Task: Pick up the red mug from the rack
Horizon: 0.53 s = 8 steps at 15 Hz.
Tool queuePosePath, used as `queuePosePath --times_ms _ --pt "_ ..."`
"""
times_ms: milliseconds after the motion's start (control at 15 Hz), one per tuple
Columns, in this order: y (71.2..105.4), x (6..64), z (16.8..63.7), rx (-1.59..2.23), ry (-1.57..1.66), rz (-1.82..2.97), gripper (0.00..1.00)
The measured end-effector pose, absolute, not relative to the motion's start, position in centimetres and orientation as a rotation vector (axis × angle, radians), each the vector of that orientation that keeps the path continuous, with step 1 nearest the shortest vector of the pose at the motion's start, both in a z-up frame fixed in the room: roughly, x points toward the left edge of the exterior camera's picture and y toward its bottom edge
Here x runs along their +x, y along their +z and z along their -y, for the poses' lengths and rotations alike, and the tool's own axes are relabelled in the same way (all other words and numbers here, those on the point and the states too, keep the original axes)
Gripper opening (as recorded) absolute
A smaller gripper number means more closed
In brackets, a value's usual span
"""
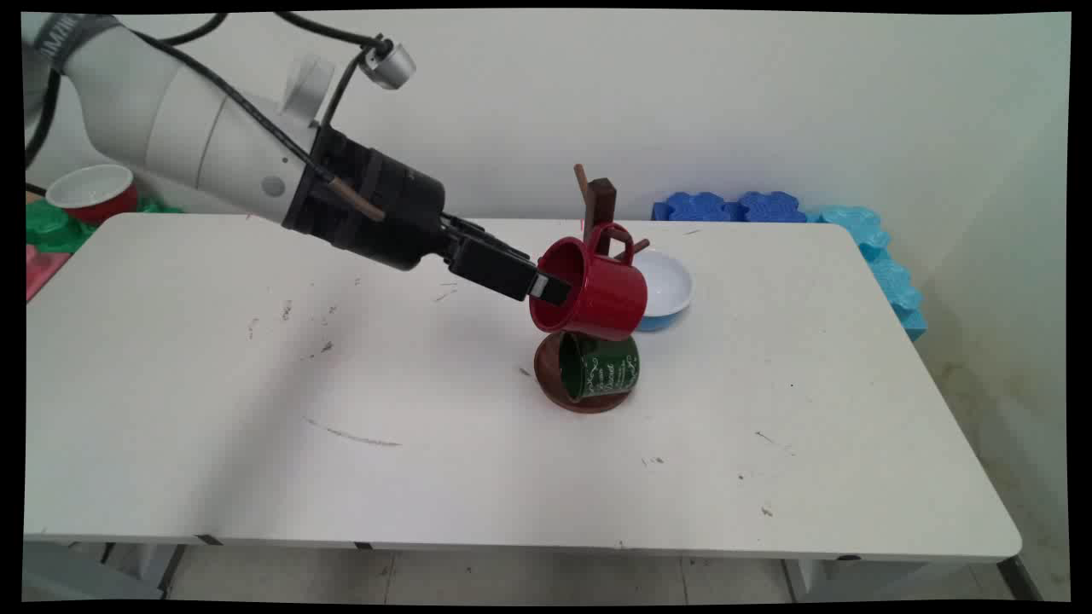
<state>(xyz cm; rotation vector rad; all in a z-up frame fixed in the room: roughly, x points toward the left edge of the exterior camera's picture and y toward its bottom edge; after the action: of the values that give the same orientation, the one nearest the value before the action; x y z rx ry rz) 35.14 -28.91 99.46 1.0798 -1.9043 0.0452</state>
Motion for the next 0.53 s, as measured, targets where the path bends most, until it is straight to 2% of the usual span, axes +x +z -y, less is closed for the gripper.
queuePosePath --times_ms 533 --pt "98.3 33.4 30.0 1.131 0.018 1.871 1.0"
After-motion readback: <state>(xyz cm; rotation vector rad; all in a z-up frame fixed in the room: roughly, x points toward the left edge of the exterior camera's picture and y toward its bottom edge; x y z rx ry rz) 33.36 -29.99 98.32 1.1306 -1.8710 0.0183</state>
